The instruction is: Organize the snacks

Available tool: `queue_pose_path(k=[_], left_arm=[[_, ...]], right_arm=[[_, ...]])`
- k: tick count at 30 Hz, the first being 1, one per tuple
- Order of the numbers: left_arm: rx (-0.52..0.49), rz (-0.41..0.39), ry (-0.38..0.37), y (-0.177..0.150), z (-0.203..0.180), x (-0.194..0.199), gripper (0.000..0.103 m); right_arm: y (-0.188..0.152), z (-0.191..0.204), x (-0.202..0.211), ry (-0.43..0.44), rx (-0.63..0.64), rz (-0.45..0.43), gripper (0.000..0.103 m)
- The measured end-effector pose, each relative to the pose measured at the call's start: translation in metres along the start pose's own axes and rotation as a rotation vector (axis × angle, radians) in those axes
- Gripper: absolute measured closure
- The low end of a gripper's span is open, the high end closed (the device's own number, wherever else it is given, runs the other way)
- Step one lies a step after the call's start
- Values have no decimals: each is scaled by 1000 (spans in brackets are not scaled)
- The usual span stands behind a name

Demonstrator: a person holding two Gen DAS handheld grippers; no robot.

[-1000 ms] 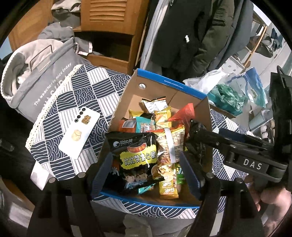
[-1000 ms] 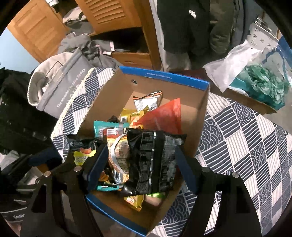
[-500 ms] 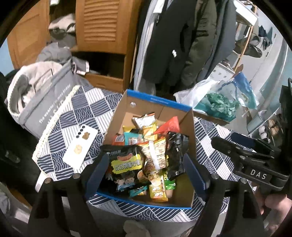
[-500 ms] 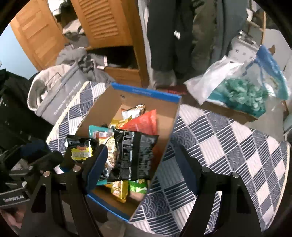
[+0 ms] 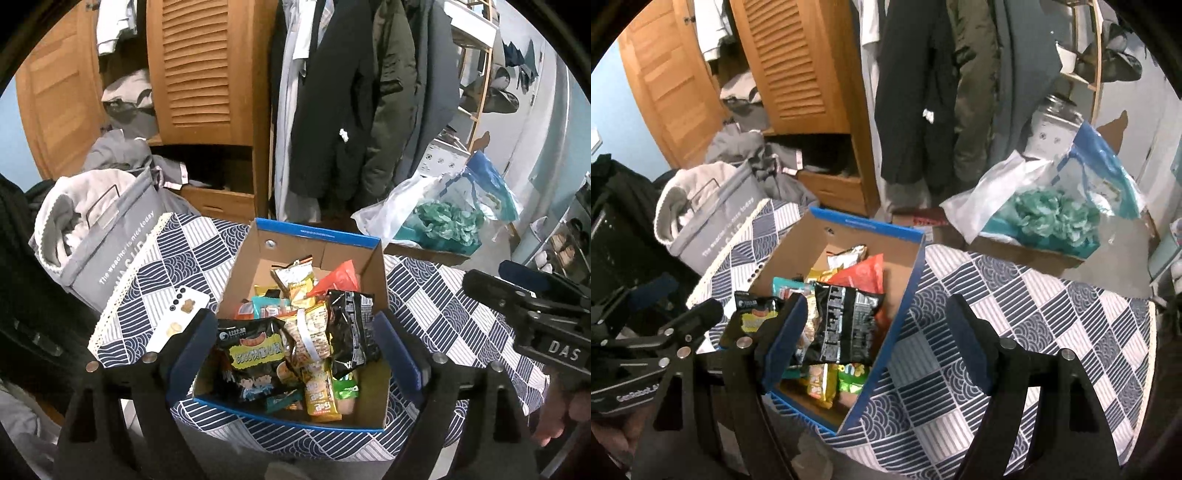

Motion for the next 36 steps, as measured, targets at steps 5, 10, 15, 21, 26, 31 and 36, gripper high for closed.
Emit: queue_pose_path(k=[5,10,15,21,26,31,36], left_arm=[[-6,-19,24,4,0,4,14],[-9,-24,29,6,-2,5,14],[-9,-24,31,6,-3,5,14],[-7,-22,36,7,-3,4,14],[-6,-21,34,8,-3,3,14],[-8,-21,36,8,-3,2,14],[-9,-20,34,8,-3,2,14]], right_arm=[[1,-3,7,10,-6,-11,26],[2,-7,10,11,-13,-17,26],[1,-13,8,6,-26,-12,26],[-2,-18,3,1,-33,1,26],[-5,-21,1,-1,-39,11,26],[-5,-22,1,1,-39,12,26],[-6,-21,1,0,-40,12,26]])
Point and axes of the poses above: each gripper's, at about its wrist camera, not at the fingertips, and x roughly against the way its jaws point, z to its left, y to its top, the point moved 10 cm from there along -x, roughly the way its jaws point, and after that the axes turned 9 degrees about -y, right-handed, at the moved point
